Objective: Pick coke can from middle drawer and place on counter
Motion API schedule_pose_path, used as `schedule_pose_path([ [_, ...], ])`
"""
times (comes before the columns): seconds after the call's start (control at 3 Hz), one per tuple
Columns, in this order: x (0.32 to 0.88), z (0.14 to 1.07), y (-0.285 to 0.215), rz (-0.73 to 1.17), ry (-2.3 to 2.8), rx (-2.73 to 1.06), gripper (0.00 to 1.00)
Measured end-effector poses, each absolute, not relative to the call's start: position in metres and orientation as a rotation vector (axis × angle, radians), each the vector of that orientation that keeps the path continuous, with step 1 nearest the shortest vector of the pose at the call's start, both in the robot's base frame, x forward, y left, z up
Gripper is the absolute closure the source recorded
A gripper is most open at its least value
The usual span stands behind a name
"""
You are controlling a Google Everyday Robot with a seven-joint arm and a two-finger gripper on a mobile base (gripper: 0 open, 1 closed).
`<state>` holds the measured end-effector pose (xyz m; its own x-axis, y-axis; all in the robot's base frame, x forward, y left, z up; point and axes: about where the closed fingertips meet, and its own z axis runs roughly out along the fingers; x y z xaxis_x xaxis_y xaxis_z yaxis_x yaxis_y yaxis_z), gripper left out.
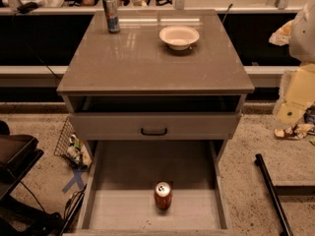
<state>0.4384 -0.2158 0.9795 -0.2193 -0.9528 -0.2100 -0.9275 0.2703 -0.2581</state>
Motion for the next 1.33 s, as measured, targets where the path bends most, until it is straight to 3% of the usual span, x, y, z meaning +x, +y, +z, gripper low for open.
schedule_pose_path([
  [0.67, 0.441, 0.987, -0.218, -0.101, 2.219, -1.703, 0.0],
  [1.33, 0.457, 0.908, -0.222, 0.195, 2.085, -1.605, 0.0],
])
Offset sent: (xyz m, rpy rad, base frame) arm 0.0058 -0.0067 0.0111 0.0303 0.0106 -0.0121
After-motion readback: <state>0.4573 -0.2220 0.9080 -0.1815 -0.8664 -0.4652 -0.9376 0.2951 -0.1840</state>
